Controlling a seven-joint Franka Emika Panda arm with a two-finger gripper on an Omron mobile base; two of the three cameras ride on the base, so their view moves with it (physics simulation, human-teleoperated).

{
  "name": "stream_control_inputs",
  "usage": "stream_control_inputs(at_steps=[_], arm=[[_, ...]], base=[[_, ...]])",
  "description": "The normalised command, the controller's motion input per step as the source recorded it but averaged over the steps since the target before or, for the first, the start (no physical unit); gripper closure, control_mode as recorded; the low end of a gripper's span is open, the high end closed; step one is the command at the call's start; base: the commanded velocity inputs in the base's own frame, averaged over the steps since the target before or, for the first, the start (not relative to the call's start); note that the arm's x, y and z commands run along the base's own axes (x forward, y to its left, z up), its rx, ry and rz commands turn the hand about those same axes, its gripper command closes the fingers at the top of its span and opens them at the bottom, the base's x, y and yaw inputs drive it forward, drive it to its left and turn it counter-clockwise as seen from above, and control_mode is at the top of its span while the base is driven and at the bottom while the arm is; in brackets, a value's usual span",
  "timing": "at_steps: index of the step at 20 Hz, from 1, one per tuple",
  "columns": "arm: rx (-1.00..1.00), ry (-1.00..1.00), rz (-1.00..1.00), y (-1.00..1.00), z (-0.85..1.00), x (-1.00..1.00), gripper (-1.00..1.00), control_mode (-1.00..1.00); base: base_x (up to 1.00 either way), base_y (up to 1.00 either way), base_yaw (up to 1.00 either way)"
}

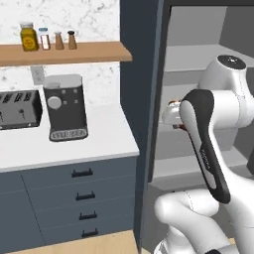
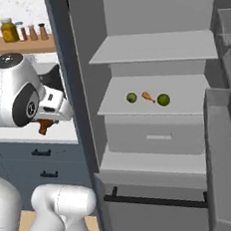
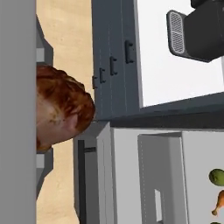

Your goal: Place one lime and one chicken drumstick in each tupperware on the nearby counter, to pack two identical lunches.

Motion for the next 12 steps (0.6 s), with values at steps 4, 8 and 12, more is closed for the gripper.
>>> stream_control_inputs(at_steps=[4,8,12], arm=[[0.00,0.00,0.00,0.00,0.00,0.00,1.00,1.00],[0.00,0.00,0.00,0.00,0.00,0.00,1.00,1.00],[0.00,0.00,0.00,0.00,0.00,0.00,1.00,1.00]], base=[[0.00,1.00,-0.01],[0.00,1.00,-0.02],[0.03,1.00,-0.08]])
